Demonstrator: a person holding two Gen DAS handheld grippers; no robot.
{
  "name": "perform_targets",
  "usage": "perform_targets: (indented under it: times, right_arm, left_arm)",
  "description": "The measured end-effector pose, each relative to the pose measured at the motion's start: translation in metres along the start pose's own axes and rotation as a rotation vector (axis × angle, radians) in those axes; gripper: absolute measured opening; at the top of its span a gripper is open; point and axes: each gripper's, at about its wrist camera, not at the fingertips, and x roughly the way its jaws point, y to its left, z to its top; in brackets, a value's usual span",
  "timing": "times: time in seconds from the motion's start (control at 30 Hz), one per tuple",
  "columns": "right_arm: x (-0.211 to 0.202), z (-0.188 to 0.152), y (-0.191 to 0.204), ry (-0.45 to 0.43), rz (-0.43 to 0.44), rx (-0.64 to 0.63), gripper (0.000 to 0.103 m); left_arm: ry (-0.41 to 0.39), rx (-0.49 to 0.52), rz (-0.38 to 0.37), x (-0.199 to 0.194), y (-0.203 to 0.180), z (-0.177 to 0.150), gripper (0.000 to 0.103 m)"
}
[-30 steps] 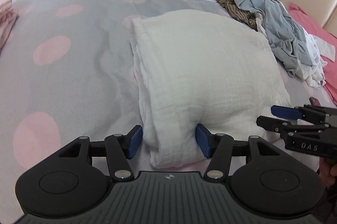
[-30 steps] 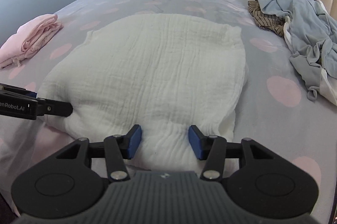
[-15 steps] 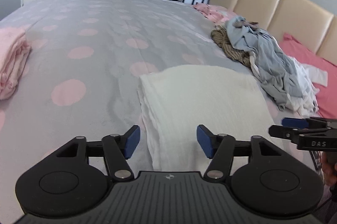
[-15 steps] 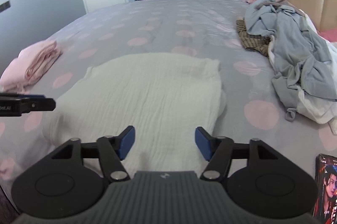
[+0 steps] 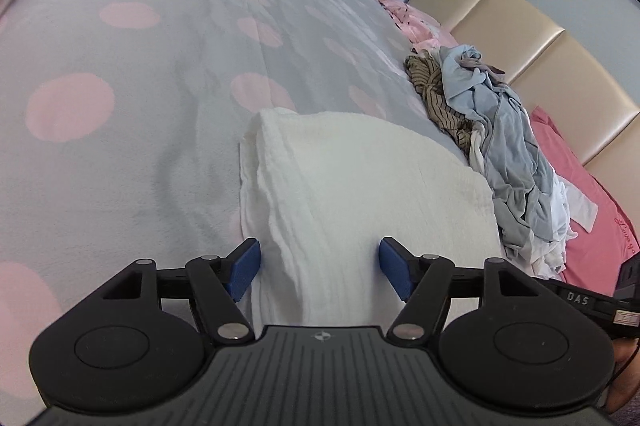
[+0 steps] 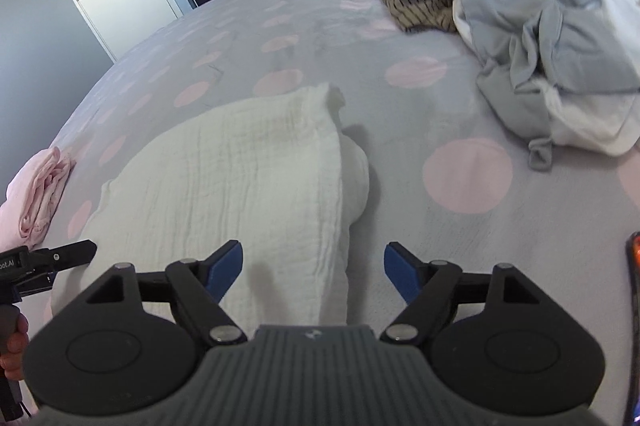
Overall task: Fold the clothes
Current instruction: 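Grasp the folded white bundle's edge with both tools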
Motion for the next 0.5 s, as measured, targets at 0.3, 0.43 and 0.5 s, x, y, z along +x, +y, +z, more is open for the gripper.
perform_targets:
  times: [0.3, 0.43, 0.5]
  right_arm:
    - [0.035, 0.004, -0.001, 0.028, 0.065, 0.037, 0.081]
    - [0.048, 0.006, 0.006, 0.026, 0.108, 0.027, 0.079]
    - [0.053, 0.009, 0.008, 0.027, 0.145, 0.037, 0.067]
  left_arm:
    - [0.062, -0.034, -0.043, 0.028, 0.012, 0.006, 0.069]
    - [0.061, -0.017, -0.054, 0.034, 0.012, 0.009, 0.065]
    - [0.06, 0.008, -0.052, 0.035, 0.008, 0.011, 0.059]
